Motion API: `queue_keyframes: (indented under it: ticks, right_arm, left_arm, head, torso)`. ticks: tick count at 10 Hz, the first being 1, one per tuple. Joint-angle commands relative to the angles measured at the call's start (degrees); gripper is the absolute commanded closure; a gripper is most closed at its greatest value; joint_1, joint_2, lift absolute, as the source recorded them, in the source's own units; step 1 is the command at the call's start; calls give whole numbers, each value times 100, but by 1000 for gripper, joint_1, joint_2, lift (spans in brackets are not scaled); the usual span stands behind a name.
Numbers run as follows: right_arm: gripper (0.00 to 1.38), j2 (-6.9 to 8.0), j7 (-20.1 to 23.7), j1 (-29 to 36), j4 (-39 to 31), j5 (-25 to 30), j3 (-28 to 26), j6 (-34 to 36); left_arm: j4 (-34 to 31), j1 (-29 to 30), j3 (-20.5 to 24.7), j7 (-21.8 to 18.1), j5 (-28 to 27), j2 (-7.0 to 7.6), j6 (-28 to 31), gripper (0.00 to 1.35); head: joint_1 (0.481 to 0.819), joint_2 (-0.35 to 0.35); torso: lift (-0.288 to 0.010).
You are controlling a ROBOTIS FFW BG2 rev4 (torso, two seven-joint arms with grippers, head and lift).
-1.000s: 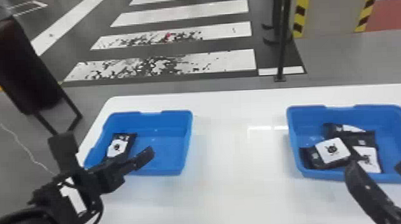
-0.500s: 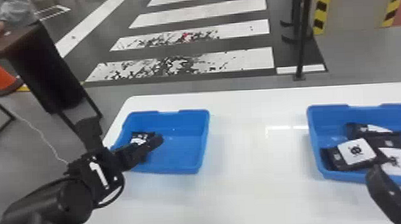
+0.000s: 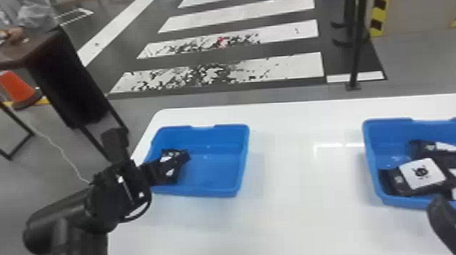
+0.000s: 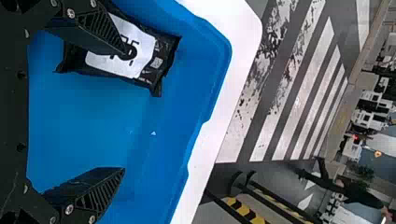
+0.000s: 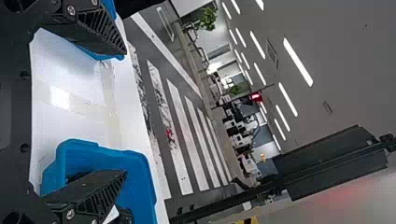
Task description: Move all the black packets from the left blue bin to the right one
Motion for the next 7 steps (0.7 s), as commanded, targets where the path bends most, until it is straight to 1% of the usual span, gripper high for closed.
queue_keyframes:
  ticks: [1, 3, 5, 7]
  right_arm:
    - [117, 2, 12, -19, 52, -55, 1, 27]
    - [117, 2, 21, -33, 66, -78, 1, 55]
    - [117, -7, 38, -33, 94, -135, 1, 69]
    - [117, -7, 47, -61, 123, -158, 1, 97]
  left_arm:
    - [140, -121, 1, 63, -42, 49, 117, 165]
    - [464, -290, 1, 186, -88, 102, 159, 165]
    - [604, -374, 1, 362, -88, 137, 174, 165]
    - [1026, -655, -22, 432, -133, 225, 174, 165]
  head:
    - [695, 322]
    - [695, 336]
    - [695, 345]
    - [695, 350]
  torso:
    - [-140]
    - [-140]
    - [-140]
    - [-140]
